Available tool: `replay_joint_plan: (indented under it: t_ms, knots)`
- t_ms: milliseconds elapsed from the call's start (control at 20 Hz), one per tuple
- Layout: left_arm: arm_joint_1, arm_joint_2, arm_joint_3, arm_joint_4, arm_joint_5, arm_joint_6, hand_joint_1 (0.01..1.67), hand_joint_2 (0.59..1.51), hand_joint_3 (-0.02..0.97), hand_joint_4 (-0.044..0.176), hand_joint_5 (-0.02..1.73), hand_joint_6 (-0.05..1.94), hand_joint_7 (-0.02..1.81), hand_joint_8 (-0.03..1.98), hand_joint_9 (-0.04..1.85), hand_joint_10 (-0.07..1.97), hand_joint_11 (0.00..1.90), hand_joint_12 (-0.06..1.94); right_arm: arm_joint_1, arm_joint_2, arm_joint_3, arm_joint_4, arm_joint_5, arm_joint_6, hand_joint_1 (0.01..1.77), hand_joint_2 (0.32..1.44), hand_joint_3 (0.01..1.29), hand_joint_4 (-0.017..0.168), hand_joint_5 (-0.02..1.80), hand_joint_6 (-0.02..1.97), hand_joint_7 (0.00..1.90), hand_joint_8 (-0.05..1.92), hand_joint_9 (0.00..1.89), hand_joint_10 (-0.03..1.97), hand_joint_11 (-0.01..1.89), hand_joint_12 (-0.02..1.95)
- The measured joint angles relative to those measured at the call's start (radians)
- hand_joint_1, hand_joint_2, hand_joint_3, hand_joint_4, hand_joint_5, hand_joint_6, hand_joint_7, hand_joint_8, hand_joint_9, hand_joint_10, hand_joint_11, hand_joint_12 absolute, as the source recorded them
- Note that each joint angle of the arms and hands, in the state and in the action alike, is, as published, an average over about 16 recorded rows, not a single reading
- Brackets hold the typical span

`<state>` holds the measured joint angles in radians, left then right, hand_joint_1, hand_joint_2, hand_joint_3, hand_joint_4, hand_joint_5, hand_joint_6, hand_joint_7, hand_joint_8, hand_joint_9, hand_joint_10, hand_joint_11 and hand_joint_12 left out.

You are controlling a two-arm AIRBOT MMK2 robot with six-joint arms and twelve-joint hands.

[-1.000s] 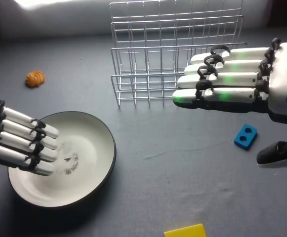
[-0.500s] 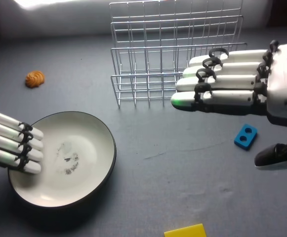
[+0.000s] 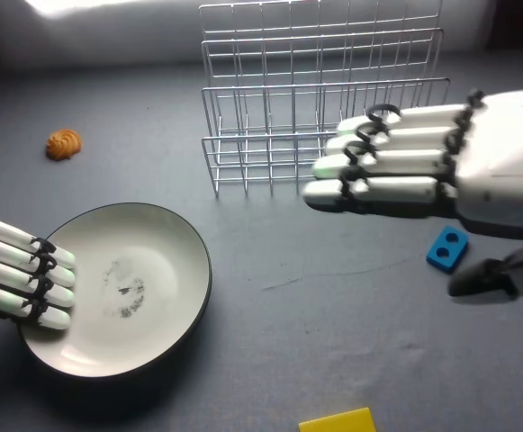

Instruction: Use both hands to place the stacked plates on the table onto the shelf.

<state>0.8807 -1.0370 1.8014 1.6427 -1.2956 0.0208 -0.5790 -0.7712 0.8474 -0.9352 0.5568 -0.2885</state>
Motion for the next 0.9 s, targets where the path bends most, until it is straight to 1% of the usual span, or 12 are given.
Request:
replay_joint_plan:
  t_ms: [150,350,600,900]
  knots:
    - [0.005,-0.004,-0.008,-0.002,0.006,0.007,0.02,1.148,0.011,0.001,0.01,-0.01,0.00,-0.01,0.01,0.00,0.02,-0.01,0.018,-0.031,0.001,-0.035,-0.035,-0.001,1.09,1.02,0.01,0.004,0.02,0.02,0.01,0.01,0.02,0.00,0.02,0.00]
    - [0.001,-0.008,-0.032,-0.001,0.021,0.014,0.02,1.151,0.011,0.000,0.00,-0.01,-0.01,-0.01,0.01,0.00,0.02,0.00,0.044,-0.094,0.017,-0.085,-0.079,-0.004,1.09,1.04,0.01,0.004,0.02,0.02,0.01,0.01,0.02,0.00,0.02,0.00]
    - [-0.016,-0.014,-0.083,0.003,0.050,0.015,0.02,1.155,0.011,-0.002,0.00,-0.01,-0.01,-0.01,0.01,0.00,0.02,0.01,0.066,-0.196,0.067,-0.137,-0.123,-0.018,1.07,1.05,0.01,0.004,0.02,0.02,0.01,0.01,0.02,0.00,0.02,0.00]
    - [-0.046,-0.017,-0.153,0.013,0.091,0.005,0.02,1.149,0.011,-0.003,0.00,-0.02,-0.01,-0.01,0.02,0.00,0.02,0.02,0.088,-0.340,0.161,-0.157,-0.159,-0.040,1.07,1.07,0.01,0.004,0.02,0.02,0.01,0.01,0.02,0.00,0.02,0.01]
